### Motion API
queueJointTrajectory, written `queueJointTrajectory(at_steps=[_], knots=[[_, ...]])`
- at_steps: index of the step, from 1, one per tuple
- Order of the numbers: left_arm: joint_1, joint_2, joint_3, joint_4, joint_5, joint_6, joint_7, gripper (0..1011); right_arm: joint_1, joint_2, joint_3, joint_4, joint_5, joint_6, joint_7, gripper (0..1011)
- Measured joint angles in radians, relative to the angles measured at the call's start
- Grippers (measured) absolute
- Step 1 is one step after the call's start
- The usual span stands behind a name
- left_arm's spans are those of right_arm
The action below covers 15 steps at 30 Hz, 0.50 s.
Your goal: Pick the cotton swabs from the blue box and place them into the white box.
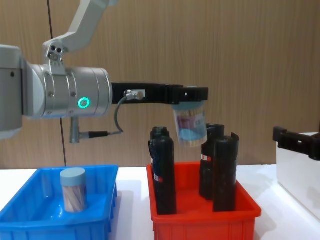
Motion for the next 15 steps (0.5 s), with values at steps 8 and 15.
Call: queueJointTrajectory(at_steps=[8,15], knots=[[-0.017,-0.009,0.003,0.021,0.005,-0.001,-0.016,669,0.005,-0.001,-0.001,0.001,-0.01,0.004,0.015,1001],[-0.024,-0.013,0.004,0.029,0.007,-0.001,-0.023,669,0.022,-0.001,-0.005,0.01,-0.035,0.017,0.061,1002]])
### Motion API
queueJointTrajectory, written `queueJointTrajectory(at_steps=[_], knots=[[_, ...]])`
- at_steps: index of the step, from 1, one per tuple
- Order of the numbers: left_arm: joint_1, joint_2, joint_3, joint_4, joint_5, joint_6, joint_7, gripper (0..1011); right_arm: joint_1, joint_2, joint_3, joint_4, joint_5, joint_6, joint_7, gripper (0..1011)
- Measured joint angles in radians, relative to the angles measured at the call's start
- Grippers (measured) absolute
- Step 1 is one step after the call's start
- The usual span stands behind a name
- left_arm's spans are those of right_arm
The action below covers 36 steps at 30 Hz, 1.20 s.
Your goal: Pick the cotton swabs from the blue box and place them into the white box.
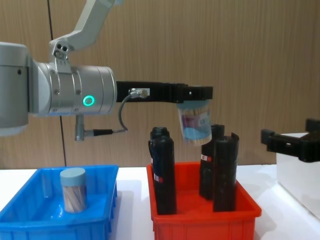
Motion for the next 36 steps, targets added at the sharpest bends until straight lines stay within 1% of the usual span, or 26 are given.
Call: queueJointTrajectory(at_steps=[1,4,7,11,13,14,18,26,36], knots=[[-0.001,-0.001,0.0,0.002,0.0,0.0,-0.001,669,0.006,0.0,-0.001,0.003,-0.008,0.003,0.017,1002],[-0.003,-0.002,0.0,0.004,0.001,0.0,-0.003,669,0.017,-0.001,-0.003,0.011,-0.019,0.006,0.042,1002],[-0.005,-0.003,0.001,0.006,0.001,0.0,-0.005,669,0.041,-0.005,-0.007,0.029,-0.04,0.01,0.092,1002],[-0.006,-0.003,0.001,0.008,0.001,0.0,-0.006,669,0.062,-0.01,-0.01,0.046,-0.057,0.014,0.13,1002],[-0.007,-0.004,0.001,0.009,0.002,0.0,-0.007,669,0.086,-0.016,-0.012,0.068,-0.071,0.016,0.165,1002],[-0.007,-0.004,0.002,0.009,0.002,0.0,-0.007,669,0.086,-0.016,-0.012,0.068,-0.071,0.016,0.165,1002],[-0.008,-0.004,0.002,0.01,0.002,0.0,-0.008,669,0.12,-0.026,-0.015,0.099,-0.083,0.02,0.211,1002],[-0.009,-0.005,0.002,0.012,0.002,0.0,-0.009,669,0.173,-0.043,-0.019,0.155,-0.084,0.031,0.277,1001],[-0.01,-0.005,0.002,0.013,0.002,0.0,-0.01,668,0.241,-0.07,-0.023,0.235,-0.055,0.048,0.345,1001]])
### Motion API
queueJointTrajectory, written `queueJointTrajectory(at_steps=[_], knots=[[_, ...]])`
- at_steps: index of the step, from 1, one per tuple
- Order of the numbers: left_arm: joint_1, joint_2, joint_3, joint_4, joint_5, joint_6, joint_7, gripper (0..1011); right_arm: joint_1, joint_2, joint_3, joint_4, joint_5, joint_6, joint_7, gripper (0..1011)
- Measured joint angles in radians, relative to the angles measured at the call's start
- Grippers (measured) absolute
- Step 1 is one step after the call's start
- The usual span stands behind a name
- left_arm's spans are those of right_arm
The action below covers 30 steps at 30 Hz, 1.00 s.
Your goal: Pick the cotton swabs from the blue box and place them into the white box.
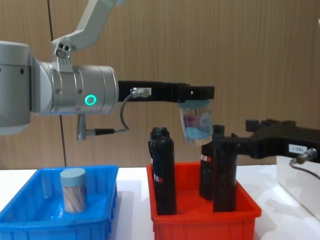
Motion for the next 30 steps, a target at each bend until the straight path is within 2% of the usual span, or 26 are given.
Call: queueJointTrajectory(at_steps=[11,30], knots=[[0.0,0.0,0.0,0.0,0.0,0.0,0.0,669,0.057,-0.028,-0.009,0.067,0.024,0.009,0.048,1001],[0.0,0.0,0.0,0.0,0.0,0.0,0.0,669,0.137,-0.071,-0.03,0.166,0.027,0.006,0.082,1001]])
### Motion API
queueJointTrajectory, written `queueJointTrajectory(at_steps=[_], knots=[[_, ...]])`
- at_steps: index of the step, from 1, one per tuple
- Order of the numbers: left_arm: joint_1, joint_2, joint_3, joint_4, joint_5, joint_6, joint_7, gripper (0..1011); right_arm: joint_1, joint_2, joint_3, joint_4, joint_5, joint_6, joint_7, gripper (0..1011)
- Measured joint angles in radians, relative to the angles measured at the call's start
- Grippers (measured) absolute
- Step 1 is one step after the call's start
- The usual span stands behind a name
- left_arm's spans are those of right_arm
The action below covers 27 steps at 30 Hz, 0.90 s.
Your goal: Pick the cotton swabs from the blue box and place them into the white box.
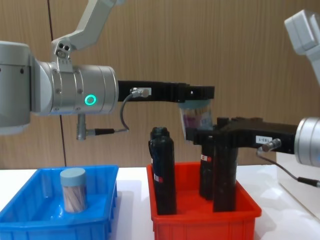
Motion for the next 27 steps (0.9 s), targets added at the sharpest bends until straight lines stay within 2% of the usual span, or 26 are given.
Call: queueJointTrajectory(at_steps=[19,26,27], knots=[[0.0,0.0,0.0,0.0,0.0,0.0,0.0,669,0.05,-0.025,-0.014,0.083,-0.01,-0.023,0.007,1000],[0.0,0.0,0.0,0.0,0.0,0.0,0.0,669,0.06,-0.028,-0.017,0.099,-0.009,-0.034,0.008,865],[0.0,0.0,0.0,0.0,0.0,0.0,0.0,669,0.062,-0.029,-0.017,0.102,-0.008,-0.037,0.008,815]])
